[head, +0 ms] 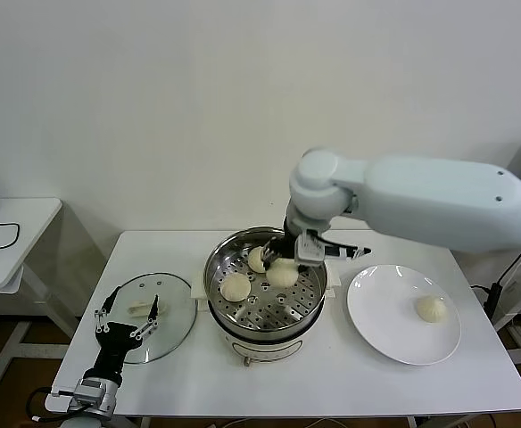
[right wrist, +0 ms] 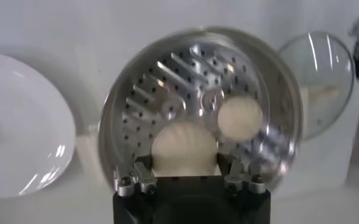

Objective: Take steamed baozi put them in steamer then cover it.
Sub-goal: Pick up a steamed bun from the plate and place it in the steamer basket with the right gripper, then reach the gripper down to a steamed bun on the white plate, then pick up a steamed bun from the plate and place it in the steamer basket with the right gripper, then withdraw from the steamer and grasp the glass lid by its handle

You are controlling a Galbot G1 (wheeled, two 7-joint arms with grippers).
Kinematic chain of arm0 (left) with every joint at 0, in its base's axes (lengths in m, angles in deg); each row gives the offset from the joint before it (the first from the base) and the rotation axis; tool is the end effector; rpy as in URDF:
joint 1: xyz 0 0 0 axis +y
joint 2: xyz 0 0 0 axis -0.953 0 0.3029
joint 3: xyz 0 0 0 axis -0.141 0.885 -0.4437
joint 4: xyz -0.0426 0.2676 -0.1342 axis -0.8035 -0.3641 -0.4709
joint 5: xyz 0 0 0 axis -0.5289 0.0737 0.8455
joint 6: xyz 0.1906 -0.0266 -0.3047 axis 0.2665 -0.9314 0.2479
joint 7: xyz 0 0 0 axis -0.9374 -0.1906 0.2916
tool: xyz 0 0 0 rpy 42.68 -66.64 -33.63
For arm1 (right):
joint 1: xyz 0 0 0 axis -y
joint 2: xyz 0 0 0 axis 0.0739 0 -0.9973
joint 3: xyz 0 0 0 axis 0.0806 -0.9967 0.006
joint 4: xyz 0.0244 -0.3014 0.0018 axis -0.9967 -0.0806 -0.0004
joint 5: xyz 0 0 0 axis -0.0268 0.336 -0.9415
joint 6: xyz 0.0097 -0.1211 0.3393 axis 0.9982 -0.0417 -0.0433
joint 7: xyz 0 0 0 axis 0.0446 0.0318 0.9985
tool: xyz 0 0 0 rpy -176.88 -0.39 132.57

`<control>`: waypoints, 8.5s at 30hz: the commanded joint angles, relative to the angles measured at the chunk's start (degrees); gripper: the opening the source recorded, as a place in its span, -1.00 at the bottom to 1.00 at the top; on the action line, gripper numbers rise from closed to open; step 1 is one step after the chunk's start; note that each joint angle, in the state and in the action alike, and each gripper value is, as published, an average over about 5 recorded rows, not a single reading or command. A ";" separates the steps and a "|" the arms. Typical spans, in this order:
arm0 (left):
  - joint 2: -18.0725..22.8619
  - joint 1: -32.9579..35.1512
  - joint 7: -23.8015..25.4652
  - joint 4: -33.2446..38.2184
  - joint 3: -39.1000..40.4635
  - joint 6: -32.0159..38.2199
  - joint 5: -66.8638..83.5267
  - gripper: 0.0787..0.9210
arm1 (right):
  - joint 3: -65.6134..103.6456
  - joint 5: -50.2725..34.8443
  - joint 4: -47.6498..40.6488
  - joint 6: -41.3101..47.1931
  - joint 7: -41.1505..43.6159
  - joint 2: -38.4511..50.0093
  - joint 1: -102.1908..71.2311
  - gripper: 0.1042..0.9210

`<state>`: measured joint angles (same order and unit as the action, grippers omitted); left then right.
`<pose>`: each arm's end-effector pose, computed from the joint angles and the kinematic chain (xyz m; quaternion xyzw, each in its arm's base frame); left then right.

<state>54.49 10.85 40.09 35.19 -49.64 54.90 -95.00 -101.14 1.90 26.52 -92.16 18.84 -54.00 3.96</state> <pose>0.2130 0.0868 -0.2971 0.0299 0.9877 0.1533 0.0026 0.4126 0.1586 -0.0363 -0.6485 0.0519 -0.7570 0.0619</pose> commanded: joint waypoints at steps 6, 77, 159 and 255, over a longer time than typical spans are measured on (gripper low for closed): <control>0.05 -0.22 0.05 -0.85 -0.11 0.08 0.01 0.77 | -1.98 2.04 -0.03 -2.71 -1.96 -3.92 -4.01 0.49; 0.75 0.90 -0.76 0.81 4.36 0.98 -2.27 0.77 | 55.30 8.21 -29.66 26.69 8.78 33.12 -54.55 0.76; 0.43 -0.44 -0.92 -0.25 4.66 1.69 -2.64 0.77 | -11.09 -46.91 1.85 50.74 2.56 16.27 18.56 0.51; -1.81 -2.81 -1.78 0.17 4.45 0.70 2.32 0.77 | 84.51 -52.81 4.24 20.49 -53.33 36.61 -79.74 0.76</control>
<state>52.91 8.90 39.03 35.13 -45.86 54.73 -94.42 -60.22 -43.35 22.24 -58.94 -3.20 -24.79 -30.35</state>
